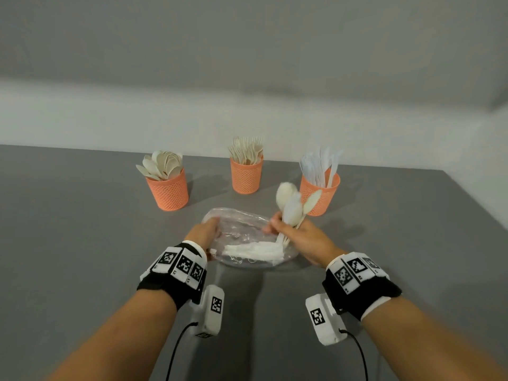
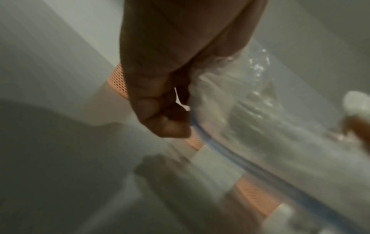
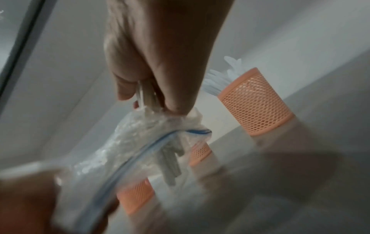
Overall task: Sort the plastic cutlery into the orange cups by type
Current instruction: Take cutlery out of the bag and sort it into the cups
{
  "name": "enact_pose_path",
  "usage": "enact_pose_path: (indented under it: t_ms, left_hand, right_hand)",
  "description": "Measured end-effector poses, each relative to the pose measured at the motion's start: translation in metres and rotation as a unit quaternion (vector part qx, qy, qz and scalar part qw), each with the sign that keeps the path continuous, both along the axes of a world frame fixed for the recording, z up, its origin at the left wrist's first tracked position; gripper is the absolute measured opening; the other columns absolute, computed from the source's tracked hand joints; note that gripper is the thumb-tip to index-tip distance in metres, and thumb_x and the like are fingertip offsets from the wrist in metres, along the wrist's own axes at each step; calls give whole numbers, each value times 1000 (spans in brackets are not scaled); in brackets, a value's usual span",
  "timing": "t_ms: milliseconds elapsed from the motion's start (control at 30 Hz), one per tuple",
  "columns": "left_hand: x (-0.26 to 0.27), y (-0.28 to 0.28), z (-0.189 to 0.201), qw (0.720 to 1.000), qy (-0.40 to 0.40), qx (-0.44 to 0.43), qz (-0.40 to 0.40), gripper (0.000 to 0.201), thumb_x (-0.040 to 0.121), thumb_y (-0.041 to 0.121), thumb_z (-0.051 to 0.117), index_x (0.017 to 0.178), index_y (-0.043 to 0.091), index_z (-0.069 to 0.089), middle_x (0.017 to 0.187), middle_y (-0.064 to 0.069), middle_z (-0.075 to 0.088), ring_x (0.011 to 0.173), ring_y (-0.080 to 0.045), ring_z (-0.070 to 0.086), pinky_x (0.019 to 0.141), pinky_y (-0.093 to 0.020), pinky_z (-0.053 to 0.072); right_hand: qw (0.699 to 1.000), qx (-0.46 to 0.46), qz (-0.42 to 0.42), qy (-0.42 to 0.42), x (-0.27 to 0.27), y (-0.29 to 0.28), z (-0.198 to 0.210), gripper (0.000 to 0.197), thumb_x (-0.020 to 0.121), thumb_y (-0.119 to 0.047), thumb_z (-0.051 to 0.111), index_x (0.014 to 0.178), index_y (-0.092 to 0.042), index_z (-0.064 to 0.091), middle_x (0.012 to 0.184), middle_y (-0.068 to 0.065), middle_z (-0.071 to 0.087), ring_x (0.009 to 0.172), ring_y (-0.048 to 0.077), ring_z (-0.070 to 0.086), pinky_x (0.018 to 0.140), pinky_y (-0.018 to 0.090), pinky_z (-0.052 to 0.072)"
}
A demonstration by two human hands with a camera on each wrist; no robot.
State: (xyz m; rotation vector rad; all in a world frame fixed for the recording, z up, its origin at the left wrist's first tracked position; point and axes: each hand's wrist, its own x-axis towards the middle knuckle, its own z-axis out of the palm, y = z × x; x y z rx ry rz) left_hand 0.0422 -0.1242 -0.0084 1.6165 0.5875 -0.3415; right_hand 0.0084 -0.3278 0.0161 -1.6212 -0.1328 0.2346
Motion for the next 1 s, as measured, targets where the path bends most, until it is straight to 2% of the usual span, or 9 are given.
enact_pose_path:
  t_ms: [67, 200, 300, 433, 533, 667, 833, 933, 1000]
  left_hand:
    - [-1, 5, -6, 996, 6, 84, -28, 46, 94, 36, 42, 109, -4, 58, 91, -23, 62, 68, -33, 60, 64, -37, 50]
    - [1, 17, -22, 978, 22, 205, -36, 53, 98, 34, 35, 125, -10, 49, 126, -28, 54, 115, -40, 52, 95, -39, 39]
    - [5, 29, -27, 966, 19, 258, -32, 62, 91, 43, 48, 126, -8, 48, 129, -28, 52, 118, -40, 49, 99, -40, 39]
    - [0, 26, -1, 929, -166, 332, -9, 80, 78, 50, 65, 137, 5, 36, 140, -20, 38, 130, -36, 37, 106, -49, 34]
    - [-6, 2, 35, 942, -262, 161, -137, 51, 89, 39, 54, 130, 10, 47, 131, -8, 49, 117, -19, 49, 101, -35, 39]
    - [-15, -25, 56, 927, -179, -112, -310, 28, 92, 8, 50, 120, 7, 54, 104, -8, 64, 96, -19, 61, 102, -40, 43]
    - [-10, -24, 53, 899, -172, -134, -381, 10, 93, 15, 50, 95, 10, 59, 82, -6, 65, 69, -11, 65, 70, -22, 54]
    - [-6, -21, 52, 895, -166, -199, -364, 17, 88, 22, 55, 88, 6, 59, 69, -4, 68, 57, -11, 66, 62, -22, 56]
    - [-5, -21, 53, 886, -159, -263, -346, 17, 86, 20, 54, 89, 5, 59, 69, -5, 70, 51, -12, 65, 54, -22, 56]
  right_hand:
    - [994, 93, -57, -9, 8, -2, 7, 15, 94, -13, 49, 80, -14, 53, 76, 6, 62, 86, 20, 65, 91, 31, 48]
    - [966, 229, -115, -21, 16, -3, 30, 21, 97, -12, 44, 77, -13, 52, 54, -3, 52, 56, 10, 59, 76, 29, 49]
    - [958, 253, -132, -12, 21, -1, 40, 19, 97, -20, 45, 80, -13, 51, 49, -5, 44, 47, 10, 47, 61, 25, 48]
    - [965, 245, -85, 26, 23, 5, 41, 16, 86, -27, 55, 83, -11, 54, 52, -3, 44, 48, 10, 46, 58, 25, 50]
    - [965, 254, -33, 58, 21, 20, 40, 16, 90, -24, 50, 84, -10, 55, 57, 0, 49, 54, 12, 51, 65, 29, 54]
    - [977, 207, -21, 54, 20, 39, 43, 25, 96, -26, 43, 81, -12, 56, 69, 1, 55, 65, 13, 54, 66, 27, 49]
    - [997, 37, 40, 59, 25, 44, 44, 31, 89, -45, 48, 94, -17, 61, 81, 1, 58, 55, 19, 48, 43, 27, 42]
    - [992, 6, 93, 82, 27, 45, 47, 45, 91, -52, 39, 108, -20, 64, 73, 7, 60, 59, 18, 56, 63, 29, 52]
    - [987, 7, 120, 103, 29, 46, 46, 51, 87, -62, 38, 109, -26, 66, 55, 16, 42, 53, 22, 50, 64, 30, 52]
